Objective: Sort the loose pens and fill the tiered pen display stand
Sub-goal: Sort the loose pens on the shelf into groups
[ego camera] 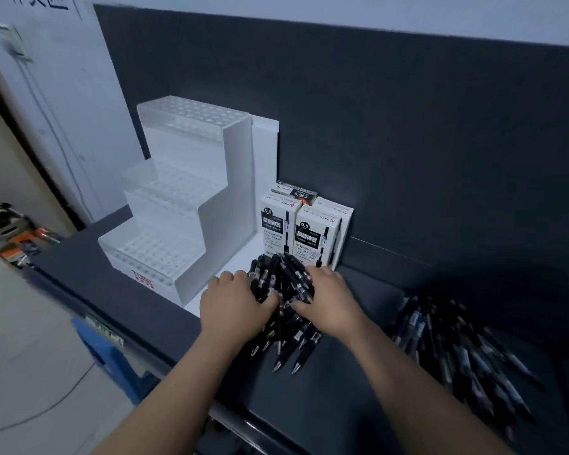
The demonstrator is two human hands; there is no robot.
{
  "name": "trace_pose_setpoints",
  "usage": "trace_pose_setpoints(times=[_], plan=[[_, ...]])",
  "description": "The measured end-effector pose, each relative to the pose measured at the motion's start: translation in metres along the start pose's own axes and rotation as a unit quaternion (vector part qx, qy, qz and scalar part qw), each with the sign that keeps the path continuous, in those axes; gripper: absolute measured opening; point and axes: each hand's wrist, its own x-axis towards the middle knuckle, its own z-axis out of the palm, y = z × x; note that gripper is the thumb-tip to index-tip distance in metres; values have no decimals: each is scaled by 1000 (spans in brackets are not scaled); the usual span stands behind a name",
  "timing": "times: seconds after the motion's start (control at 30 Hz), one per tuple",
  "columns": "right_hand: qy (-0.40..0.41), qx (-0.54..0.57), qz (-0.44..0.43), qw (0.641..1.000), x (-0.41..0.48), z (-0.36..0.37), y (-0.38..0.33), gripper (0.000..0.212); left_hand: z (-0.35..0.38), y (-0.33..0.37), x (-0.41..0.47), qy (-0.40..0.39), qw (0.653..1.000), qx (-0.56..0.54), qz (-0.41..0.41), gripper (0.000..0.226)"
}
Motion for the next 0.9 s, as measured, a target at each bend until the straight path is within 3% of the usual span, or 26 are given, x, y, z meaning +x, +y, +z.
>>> trace_pose_setpoints(times=[0.2,0.4,0.6,0.77,0.9], plan=[[54,-10,22,998,-11,9,-6,61,8,-18,-1,-46,998,-19,23,72],[54,4,42,998,-21,8,-9,72,-1,-22,0,-75,996,-29,29,77],[60,24,132,989,-32,7,-3,88,-7,-22,-2,-96,993,-34,52,76],[34,66,145,987,-43,8,-9,87,-13,-20,-7,-87,993,6,84,72],[87,40,130,987,-57,-5,-12,71,-24,-10,-14,-38,988,31,147,63]])
